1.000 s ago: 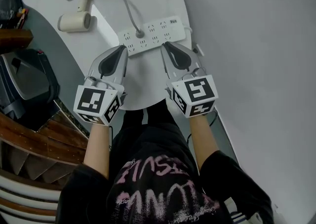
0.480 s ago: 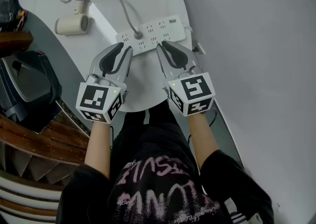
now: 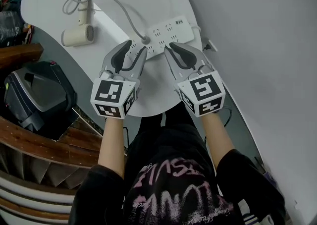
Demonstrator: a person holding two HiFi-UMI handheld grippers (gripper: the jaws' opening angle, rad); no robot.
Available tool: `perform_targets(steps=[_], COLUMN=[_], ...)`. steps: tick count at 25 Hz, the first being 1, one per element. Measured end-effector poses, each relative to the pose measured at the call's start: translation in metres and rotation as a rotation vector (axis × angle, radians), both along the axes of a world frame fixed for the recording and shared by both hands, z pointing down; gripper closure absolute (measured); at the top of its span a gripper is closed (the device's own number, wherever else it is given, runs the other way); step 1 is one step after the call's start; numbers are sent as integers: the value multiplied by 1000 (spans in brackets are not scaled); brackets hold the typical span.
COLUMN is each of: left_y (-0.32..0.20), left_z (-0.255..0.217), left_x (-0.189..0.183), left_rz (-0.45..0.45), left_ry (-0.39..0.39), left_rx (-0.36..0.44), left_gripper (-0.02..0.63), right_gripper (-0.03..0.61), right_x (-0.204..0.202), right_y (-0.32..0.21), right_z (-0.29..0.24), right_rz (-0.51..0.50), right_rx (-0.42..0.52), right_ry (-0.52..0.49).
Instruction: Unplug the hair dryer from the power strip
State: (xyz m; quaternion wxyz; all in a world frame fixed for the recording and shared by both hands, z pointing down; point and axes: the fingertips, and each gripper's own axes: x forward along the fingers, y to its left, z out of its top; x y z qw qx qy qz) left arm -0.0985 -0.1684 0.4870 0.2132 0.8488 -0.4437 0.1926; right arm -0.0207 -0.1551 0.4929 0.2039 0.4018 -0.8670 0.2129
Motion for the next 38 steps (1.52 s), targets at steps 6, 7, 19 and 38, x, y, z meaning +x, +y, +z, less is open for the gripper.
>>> perform_targets(steps=[6, 7, 19, 38], left_y=[-8, -9, -25, -15], left_z=[16, 18, 26, 35], left_x=[6, 7, 11, 19], left_rz=[77, 76, 88, 208], left_ry=[-135, -132, -148, -260], left_rx=[-18, -33, -99, -163], left_gripper=[425, 425, 426, 545], right_gripper=[512, 512, 509, 495], right_x=[1, 2, 1, -6], right_y=[2, 2, 4, 2], right_z=[3, 3, 6, 8], right_rz=[14, 16, 1, -24], right_rx=[-9, -10, -35, -37], right_ry=[-11, -14, -23, -33])
